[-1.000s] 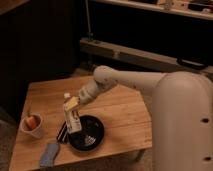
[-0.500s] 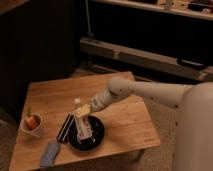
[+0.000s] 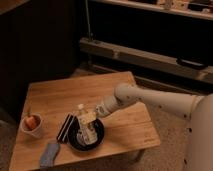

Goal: Place the bottle in the ceramic bowl

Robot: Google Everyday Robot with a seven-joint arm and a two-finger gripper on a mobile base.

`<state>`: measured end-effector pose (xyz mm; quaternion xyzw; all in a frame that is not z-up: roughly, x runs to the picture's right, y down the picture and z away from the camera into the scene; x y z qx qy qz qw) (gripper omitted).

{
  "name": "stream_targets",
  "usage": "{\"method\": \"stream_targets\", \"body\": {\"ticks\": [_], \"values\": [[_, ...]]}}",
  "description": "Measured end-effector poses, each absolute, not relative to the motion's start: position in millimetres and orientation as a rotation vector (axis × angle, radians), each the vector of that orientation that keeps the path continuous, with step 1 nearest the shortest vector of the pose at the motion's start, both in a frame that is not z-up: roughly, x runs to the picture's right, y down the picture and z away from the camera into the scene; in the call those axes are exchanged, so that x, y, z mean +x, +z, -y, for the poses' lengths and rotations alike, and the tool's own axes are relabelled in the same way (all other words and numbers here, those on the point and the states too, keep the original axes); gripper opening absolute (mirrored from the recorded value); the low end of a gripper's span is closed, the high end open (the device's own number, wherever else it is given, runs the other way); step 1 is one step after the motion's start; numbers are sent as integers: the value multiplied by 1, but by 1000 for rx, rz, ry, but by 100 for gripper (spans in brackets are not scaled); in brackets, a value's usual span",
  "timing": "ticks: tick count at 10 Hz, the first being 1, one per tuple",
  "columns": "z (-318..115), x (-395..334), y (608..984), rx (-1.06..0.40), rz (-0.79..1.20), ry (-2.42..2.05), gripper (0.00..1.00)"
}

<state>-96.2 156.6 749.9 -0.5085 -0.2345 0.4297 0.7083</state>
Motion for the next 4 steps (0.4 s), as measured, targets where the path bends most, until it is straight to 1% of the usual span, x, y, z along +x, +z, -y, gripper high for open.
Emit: {"method": "stream_targets", "body": {"ticks": [4], "values": [[-159, -96, 749, -1146, 525, 938, 68]]}}
